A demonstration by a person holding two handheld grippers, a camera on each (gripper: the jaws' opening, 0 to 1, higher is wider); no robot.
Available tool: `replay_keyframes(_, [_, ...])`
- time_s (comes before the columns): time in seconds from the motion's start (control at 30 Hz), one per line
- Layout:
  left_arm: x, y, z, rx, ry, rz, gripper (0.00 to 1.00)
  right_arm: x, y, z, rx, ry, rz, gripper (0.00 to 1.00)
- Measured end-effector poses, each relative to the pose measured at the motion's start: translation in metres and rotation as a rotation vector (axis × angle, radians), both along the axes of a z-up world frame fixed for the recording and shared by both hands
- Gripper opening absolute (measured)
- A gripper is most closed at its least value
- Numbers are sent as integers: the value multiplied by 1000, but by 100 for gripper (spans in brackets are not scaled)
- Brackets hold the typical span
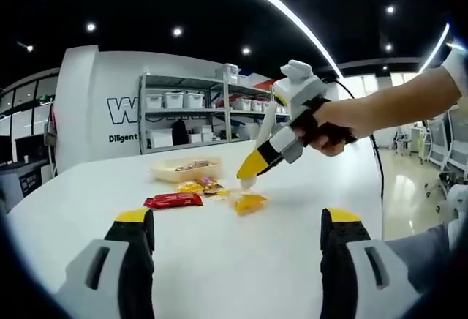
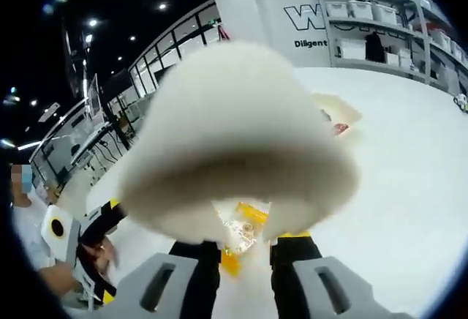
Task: Place the target food into the container with the food tongs after gripping and lifting it, then release it inside without dropping or visibly crushing the food.
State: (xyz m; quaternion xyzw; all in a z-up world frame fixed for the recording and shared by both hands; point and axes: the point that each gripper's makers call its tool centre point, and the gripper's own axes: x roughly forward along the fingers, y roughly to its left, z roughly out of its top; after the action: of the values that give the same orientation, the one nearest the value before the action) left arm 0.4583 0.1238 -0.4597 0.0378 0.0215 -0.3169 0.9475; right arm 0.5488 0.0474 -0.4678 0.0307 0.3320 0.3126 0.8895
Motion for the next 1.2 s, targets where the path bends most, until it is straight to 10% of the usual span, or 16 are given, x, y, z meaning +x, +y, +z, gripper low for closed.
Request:
replay_keyframes(0.6, [0, 0, 0, 4, -3, -7, 90, 2, -21, -4, -104, -41, 30, 20])
replay_keyframes(1.07, [0, 0, -2, 18, 4, -1, 89, -8, 13, 2, -154, -96, 294, 21])
replay_keyframes(1.2, [0, 0, -1, 12, 5, 0, 89, -5, 8, -5, -116, -21, 269, 22])
